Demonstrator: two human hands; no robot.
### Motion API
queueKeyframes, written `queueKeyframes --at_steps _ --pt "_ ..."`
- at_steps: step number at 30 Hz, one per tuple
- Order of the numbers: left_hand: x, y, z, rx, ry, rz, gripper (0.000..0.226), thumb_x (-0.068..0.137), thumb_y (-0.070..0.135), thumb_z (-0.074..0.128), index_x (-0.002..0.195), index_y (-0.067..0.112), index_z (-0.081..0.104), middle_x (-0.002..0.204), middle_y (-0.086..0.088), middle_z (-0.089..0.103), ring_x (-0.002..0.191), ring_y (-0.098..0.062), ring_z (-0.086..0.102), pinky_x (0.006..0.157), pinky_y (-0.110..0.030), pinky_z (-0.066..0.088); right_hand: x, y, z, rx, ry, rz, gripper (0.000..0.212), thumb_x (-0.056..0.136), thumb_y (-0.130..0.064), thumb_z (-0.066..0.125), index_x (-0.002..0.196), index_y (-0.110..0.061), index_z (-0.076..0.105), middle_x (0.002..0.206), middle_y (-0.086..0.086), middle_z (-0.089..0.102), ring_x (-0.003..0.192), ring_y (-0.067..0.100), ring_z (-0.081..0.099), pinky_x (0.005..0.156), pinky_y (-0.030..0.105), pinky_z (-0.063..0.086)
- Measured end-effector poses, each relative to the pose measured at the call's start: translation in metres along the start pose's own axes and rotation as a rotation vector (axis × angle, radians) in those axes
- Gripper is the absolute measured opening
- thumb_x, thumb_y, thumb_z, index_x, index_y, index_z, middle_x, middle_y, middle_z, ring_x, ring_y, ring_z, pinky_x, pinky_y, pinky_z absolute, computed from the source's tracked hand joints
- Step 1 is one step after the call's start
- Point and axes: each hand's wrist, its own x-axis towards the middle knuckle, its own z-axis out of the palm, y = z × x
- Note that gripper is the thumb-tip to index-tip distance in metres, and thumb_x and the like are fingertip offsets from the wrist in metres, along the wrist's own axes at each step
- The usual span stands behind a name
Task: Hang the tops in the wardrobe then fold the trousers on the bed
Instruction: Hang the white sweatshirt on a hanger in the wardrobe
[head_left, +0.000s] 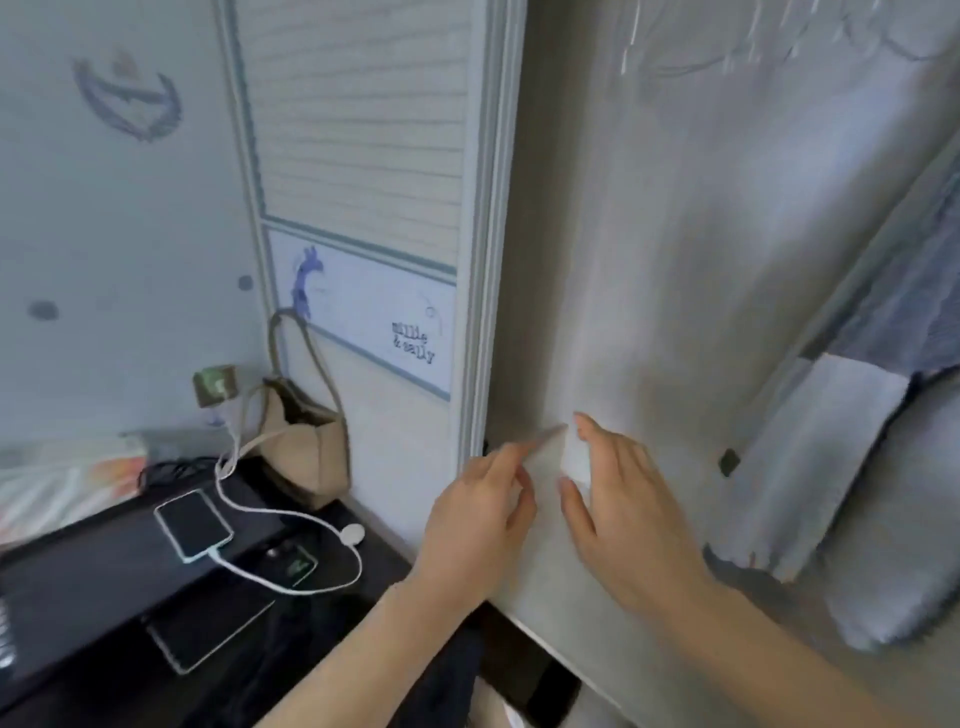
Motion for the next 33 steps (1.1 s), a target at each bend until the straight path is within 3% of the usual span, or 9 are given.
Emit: queueKeyframes --at_steps 3,8,14,21,24,28,33 --pt "-0.079 -0.012 -0.044 0.072 0.069 -0.209 0.040 0.097 0.025 0.050 0.134 0.036 0.044 0.099 0.016 0.060 0.094 -0.004 0.057 0.082 -0.032 0.051 -0.032 -0.046 0.027 0.144 -0.074 -0.127 0.048 0.092 -0.028 0.056 0.135 -0.010 0.044 0.117 0.006 0.061 0.106 0.022 0.059 0.087 0.026 0.049" --pt "-0.206 -0.004 -0.118 0.223 0.260 -0.519 0.035 0.098 0.028 0.050 0.133 0.037 0.048 0.094 0.017 0.060 0.090 -0.001 0.056 0.078 -0.026 0.050 -0.086 -0.143 0.043 0.329 -0.235 -0.372 0.046 0.090 -0.031 0.053 0.130 -0.008 0.050 0.110 0.006 0.063 0.103 0.022 0.061 0.083 0.032 0.055" --pt "-0.383 -0.017 -0.184 0.334 0.463 -0.944 0.032 0.097 0.029 0.051 0.126 0.041 0.050 0.091 0.014 0.062 0.083 -0.004 0.059 0.077 -0.032 0.052 -0.156 -0.278 0.067 0.538 -0.392 -0.628 0.045 0.090 -0.025 0.060 0.131 -0.007 0.051 0.113 0.005 0.063 0.108 0.022 0.058 0.088 0.034 0.053" --pt "-0.567 -0.046 -0.242 0.316 0.644 -1.431 0.026 0.096 0.020 0.051 0.119 0.029 0.058 0.079 0.008 0.064 0.080 -0.018 0.061 0.073 -0.037 0.049 -0.235 -0.439 0.122 0.599 -0.662 -0.862 0.042 0.093 -0.027 0.055 0.131 -0.010 0.050 0.115 0.004 0.064 0.109 0.023 0.058 0.082 0.033 0.052" --pt "-0.641 -0.072 -0.263 0.243 0.675 -1.585 0.024 0.096 0.017 0.053 0.119 0.024 0.058 0.078 0.008 0.065 0.074 -0.015 0.062 0.070 -0.038 0.049 -0.263 -0.504 0.160 0.525 -0.822 -0.908 0.041 0.098 -0.030 0.045 0.135 -0.013 0.044 0.120 0.002 0.059 0.113 0.023 0.053 0.086 0.036 0.049" --pt "-0.717 -0.132 -0.279 0.124 0.669 -1.746 0.025 0.098 0.016 0.047 0.120 0.021 0.057 0.086 0.004 0.065 0.072 -0.014 0.061 0.060 -0.034 0.048 -0.300 -0.569 0.234 0.430 -0.996 -0.879 0.030 0.099 -0.029 0.039 0.126 -0.017 0.045 0.112 -0.002 0.060 0.109 0.023 0.052 0.082 0.040 0.049" --pt "-0.786 -0.225 -0.283 0.095 0.736 -1.801 0.042 0.098 0.016 0.049 0.138 0.021 0.039 0.121 0.000 0.058 0.088 -0.018 0.061 0.069 -0.038 0.051 -0.357 -0.620 0.331 0.360 -1.167 -0.790 0.031 0.099 -0.031 0.042 0.126 -0.017 0.047 0.110 0.002 0.063 0.104 0.024 0.056 0.078 0.036 0.048"
